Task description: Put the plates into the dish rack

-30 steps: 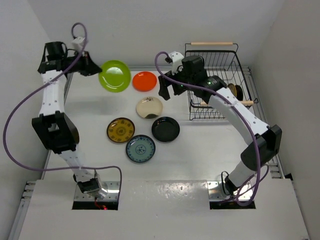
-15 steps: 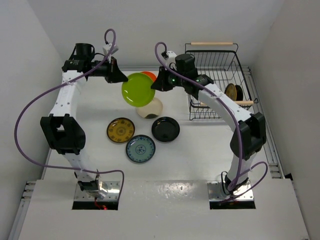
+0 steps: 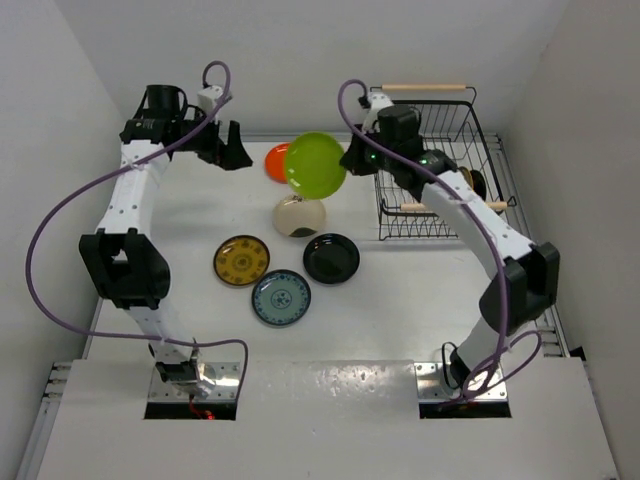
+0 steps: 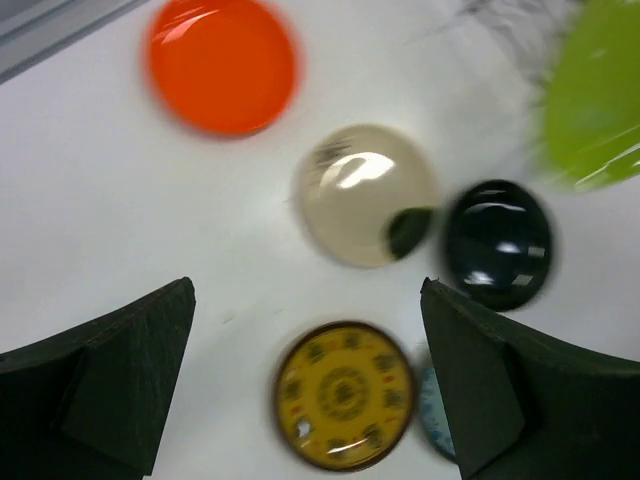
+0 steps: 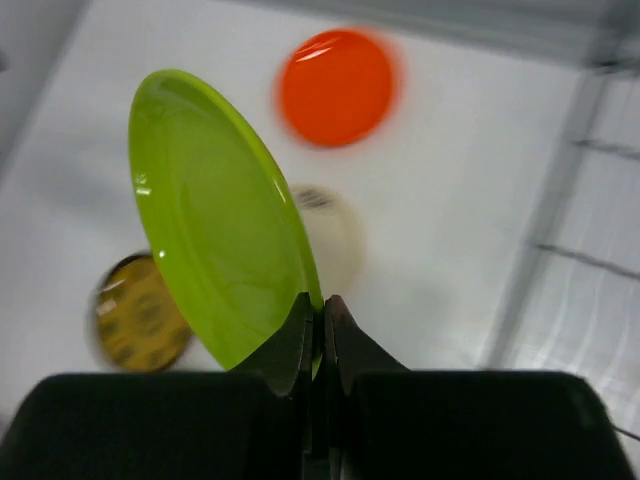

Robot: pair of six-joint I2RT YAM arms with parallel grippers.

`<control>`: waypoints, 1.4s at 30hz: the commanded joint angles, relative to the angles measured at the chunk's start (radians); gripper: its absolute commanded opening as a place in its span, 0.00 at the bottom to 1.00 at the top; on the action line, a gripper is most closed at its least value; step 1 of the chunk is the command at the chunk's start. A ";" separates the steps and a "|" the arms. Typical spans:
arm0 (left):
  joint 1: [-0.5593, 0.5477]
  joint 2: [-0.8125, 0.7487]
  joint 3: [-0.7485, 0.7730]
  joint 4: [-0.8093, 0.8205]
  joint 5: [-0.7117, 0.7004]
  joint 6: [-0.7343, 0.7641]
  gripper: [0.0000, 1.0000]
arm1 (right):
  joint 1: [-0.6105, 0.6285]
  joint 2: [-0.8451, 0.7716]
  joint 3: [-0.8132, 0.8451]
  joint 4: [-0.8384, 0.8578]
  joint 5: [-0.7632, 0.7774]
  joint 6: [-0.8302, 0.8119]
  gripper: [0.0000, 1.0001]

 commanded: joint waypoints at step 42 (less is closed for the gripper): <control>0.109 -0.035 -0.182 0.005 -0.502 0.044 1.00 | -0.283 0.263 0.172 -0.363 1.086 -0.496 0.00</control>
